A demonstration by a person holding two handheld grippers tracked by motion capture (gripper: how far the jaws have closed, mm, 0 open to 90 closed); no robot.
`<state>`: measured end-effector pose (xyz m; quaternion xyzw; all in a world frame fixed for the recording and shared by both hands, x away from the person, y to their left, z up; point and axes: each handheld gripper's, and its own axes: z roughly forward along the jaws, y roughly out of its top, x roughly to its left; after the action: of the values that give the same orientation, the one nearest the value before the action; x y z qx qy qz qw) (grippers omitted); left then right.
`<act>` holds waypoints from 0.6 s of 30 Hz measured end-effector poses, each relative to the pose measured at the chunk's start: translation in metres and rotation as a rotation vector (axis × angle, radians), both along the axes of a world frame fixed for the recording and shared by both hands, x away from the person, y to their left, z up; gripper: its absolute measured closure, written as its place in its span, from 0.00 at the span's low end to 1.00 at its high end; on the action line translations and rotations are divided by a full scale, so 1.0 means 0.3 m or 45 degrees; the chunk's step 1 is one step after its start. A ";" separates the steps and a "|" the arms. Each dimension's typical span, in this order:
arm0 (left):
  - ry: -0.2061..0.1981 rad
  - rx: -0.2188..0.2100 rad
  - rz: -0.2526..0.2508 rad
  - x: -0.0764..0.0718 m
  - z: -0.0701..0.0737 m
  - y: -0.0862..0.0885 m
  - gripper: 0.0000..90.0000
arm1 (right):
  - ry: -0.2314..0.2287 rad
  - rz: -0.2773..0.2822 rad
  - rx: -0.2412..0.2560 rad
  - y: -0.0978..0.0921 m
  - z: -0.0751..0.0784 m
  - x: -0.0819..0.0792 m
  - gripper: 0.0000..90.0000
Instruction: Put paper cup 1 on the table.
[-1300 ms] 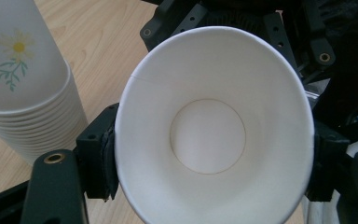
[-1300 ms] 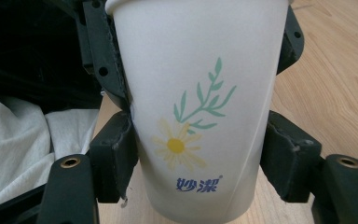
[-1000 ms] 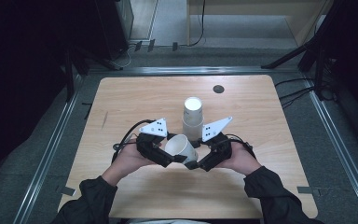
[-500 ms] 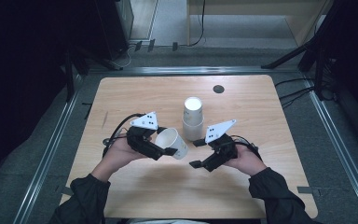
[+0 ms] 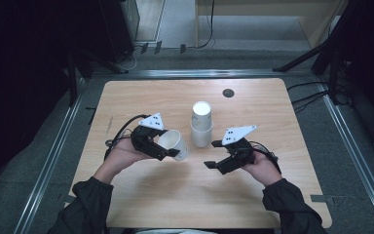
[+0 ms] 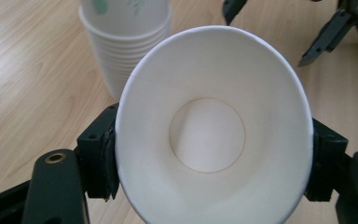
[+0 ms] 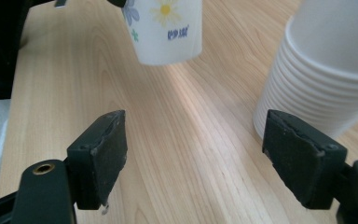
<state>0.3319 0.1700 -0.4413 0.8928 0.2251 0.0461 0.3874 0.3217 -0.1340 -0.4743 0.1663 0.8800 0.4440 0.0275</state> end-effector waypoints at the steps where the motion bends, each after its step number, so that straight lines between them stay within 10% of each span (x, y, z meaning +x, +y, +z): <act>1: 0.003 0.043 0.017 0.015 -0.007 0.007 0.27 | 0.042 -0.020 -0.008 -0.007 -0.010 0.004 0.25; 18: -0.007 0.085 0.171 0.077 -0.026 0.099 0.27 | 0.106 -0.162 -0.078 -0.053 -0.061 0.032 0.25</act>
<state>0.3550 0.1996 -0.4491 0.8880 0.2819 0.0819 0.3539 0.3312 -0.1499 -0.4925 0.2394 0.8812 0.4070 0.0240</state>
